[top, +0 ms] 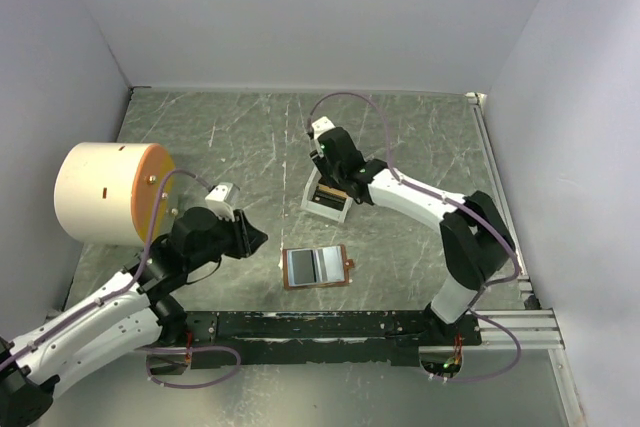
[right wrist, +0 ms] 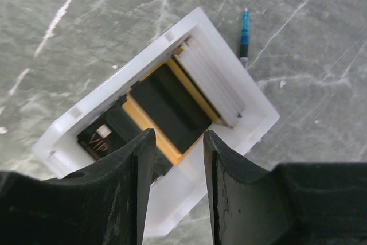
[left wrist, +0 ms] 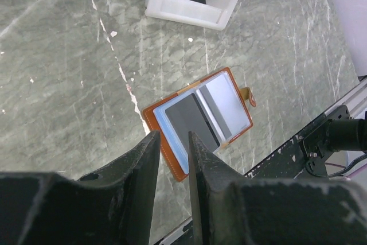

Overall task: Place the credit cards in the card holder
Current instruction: Pick up the credit card from the storage box.

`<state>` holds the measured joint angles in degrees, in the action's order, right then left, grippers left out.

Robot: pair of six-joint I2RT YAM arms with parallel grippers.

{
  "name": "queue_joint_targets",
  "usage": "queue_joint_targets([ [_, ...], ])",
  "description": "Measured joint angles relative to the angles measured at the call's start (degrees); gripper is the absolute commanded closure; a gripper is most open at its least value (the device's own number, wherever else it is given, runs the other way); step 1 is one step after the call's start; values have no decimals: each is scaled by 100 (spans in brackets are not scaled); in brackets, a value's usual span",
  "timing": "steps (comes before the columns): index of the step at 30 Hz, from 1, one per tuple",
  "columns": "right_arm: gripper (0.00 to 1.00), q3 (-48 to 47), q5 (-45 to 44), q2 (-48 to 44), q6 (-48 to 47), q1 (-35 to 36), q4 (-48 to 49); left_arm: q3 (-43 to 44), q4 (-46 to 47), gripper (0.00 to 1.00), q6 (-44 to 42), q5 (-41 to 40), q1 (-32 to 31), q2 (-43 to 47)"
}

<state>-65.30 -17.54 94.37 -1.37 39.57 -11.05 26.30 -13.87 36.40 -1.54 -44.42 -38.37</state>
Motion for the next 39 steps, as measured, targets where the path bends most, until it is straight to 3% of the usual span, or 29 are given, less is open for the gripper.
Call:
queue_joint_targets([
  [9, 59, -507, -304, 1019, -1113, -76, 46, 0, -367, 62, 2, -131, 0, 485],
  [22, 60, -586, -894, 1532, -1976, -76, 470, -2, -490, 60, 4, -210, 0, 765],
  [29, 62, -562, -1342, 1639, -2184, -52, 811, -2, -494, 60, 4, -212, 0, 846],
  [39, 63, -476, -1320, 1696, -2256, -33, 916, -15, -501, 60, 4, -214, 0, 892],
])
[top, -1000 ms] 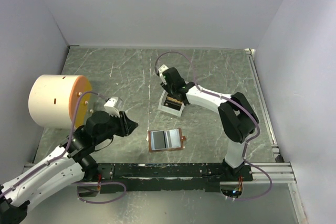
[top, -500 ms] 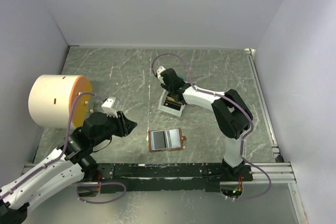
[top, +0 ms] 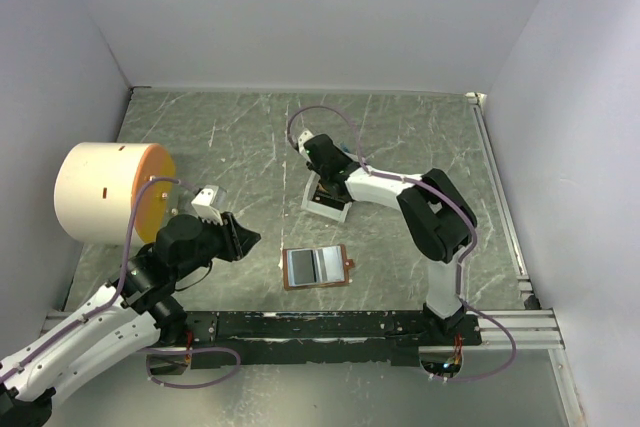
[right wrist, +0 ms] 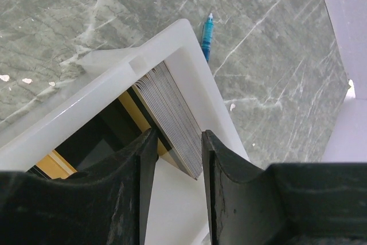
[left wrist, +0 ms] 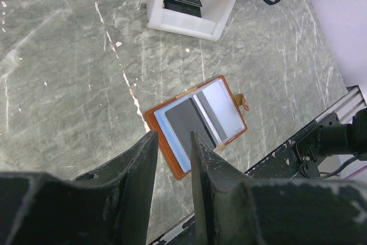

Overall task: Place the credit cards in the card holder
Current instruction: Pick up the credit card from the storage box.

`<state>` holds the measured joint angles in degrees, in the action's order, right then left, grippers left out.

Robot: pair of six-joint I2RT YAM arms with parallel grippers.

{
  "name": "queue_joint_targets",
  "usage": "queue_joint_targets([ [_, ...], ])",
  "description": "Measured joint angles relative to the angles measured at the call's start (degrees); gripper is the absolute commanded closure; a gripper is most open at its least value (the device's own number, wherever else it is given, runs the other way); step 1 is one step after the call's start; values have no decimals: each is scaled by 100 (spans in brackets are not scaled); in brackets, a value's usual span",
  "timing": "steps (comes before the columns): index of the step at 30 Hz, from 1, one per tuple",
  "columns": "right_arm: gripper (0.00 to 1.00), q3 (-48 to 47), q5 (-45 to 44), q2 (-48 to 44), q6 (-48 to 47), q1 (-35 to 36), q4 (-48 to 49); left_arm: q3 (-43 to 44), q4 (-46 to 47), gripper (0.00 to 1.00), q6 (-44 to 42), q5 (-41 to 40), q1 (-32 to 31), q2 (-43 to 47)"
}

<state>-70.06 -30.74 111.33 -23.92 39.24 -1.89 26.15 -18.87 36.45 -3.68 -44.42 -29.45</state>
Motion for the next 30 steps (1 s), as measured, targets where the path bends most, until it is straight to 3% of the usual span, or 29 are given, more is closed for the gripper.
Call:
queue_joint_targets([
  [30, 75, -2, -595, 164, -157, 37, 179, -39, 2, 60, 0, 0, 0, -7],
])
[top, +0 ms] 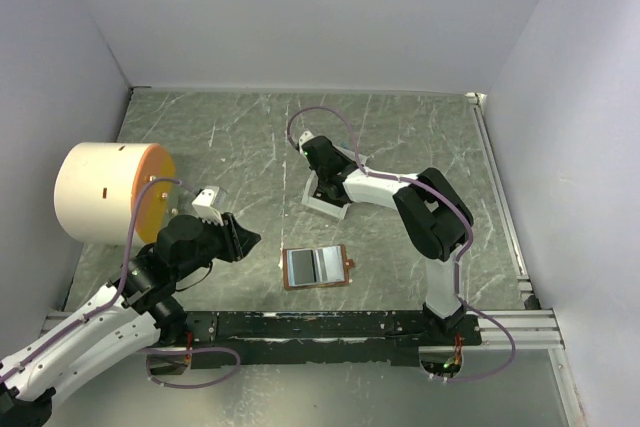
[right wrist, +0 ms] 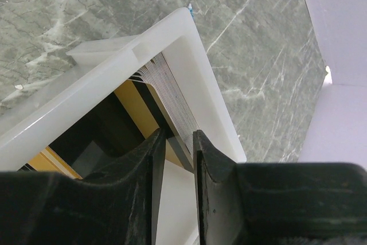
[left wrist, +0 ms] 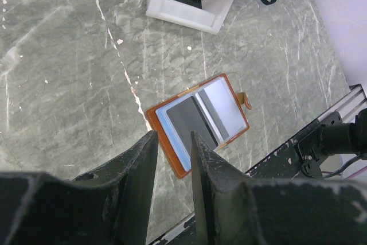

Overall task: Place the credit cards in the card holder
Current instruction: Pick up the credit card from the storage box.

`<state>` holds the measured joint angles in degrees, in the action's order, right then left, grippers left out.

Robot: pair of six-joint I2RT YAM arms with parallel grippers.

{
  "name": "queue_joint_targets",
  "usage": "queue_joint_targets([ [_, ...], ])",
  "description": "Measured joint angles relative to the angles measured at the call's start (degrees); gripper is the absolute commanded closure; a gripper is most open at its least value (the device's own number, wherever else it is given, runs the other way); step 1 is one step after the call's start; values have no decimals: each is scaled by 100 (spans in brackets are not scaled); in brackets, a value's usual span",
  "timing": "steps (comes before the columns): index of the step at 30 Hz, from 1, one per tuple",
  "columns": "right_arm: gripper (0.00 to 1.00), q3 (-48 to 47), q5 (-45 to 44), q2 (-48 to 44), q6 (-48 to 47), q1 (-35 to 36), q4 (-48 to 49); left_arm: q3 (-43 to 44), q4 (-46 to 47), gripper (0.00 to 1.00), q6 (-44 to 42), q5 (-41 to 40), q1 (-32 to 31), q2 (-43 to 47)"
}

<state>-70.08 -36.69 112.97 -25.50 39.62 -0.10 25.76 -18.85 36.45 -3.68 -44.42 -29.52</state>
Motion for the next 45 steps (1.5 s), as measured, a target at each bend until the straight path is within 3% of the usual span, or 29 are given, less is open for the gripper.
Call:
queue_joint_targets([
  [12, 82, -63, 26, -44, -2, -2, -39, 0, 2, 59, -2, 0, 0, -42],
  [21, 99, -282, 286, -175, 92, -2, -315, 0, 2, 59, -2, 2, 0, -70],
  [28, 100, -313, 938, -568, 437, 44, -975, 0, 13, 60, 0, 20, 0, -127],
  [38, 100, -525, 1513, -1469, 1635, 251, -2013, 0, 179, 60, 308, 240, 0, -299],
  [45, 100, -116, 2446, -2833, 3110, 339, -2096, 0, 568, 58, 796, 691, 0, -402],
])
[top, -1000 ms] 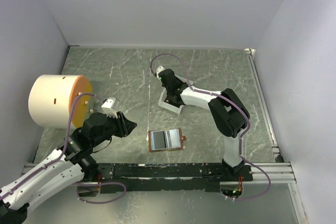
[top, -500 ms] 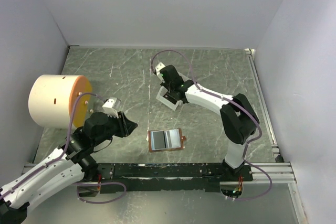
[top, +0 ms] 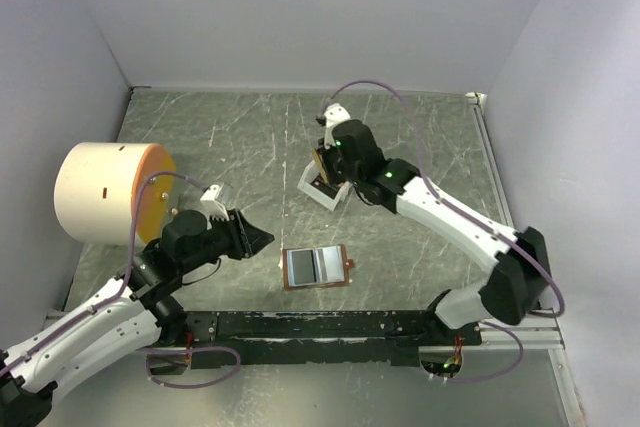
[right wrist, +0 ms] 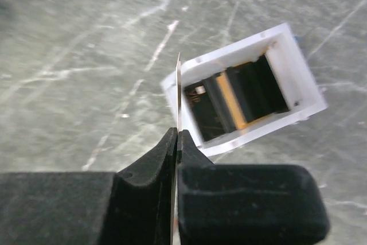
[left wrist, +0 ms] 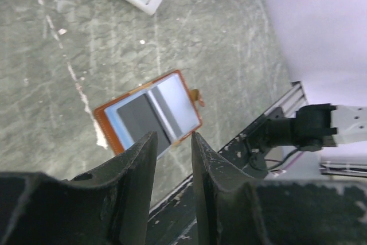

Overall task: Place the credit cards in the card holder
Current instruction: Pick up the credit card from the storage box.

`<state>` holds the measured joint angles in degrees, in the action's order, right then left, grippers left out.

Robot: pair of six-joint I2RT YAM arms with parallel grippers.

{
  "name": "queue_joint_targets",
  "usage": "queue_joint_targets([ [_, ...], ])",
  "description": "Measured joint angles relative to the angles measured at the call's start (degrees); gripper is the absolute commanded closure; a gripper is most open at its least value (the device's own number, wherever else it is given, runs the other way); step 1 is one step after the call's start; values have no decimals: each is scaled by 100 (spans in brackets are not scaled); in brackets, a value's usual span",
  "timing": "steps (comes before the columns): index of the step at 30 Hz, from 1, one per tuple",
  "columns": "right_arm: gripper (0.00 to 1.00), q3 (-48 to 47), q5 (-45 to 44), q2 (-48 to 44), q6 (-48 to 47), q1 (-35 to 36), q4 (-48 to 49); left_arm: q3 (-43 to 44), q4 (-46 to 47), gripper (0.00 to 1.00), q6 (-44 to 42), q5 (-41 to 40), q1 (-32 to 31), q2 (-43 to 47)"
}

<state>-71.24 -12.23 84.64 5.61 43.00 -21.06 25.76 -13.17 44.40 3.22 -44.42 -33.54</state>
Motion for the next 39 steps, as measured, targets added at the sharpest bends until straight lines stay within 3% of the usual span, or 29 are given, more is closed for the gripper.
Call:
queue_joint_targets([
  [6, 100, 1132, 1032, -1272, 1473, -4, 590, 0, 463, 47, 527, 245, 0, 98],
  [13, 100, 3158, 2306, -2802, 3416, -2, 2170, -55, 1045, 44, 1019, 420, 0, 387],
  [19, 100, 4107, 2898, -3615, 4809, -2, 3591, -125, 1530, 41, 1283, 490, 0, 560],
  [27, 100, 4699, 3486, -3484, 5960, -2, 5121, -125, 1989, 41, 1246, 791, 0, 240],
  [39, 100, 5012, 4059, -2771, 6470, -2, 6389, -212, 2450, 49, 1198, 970, 0, 55],
])
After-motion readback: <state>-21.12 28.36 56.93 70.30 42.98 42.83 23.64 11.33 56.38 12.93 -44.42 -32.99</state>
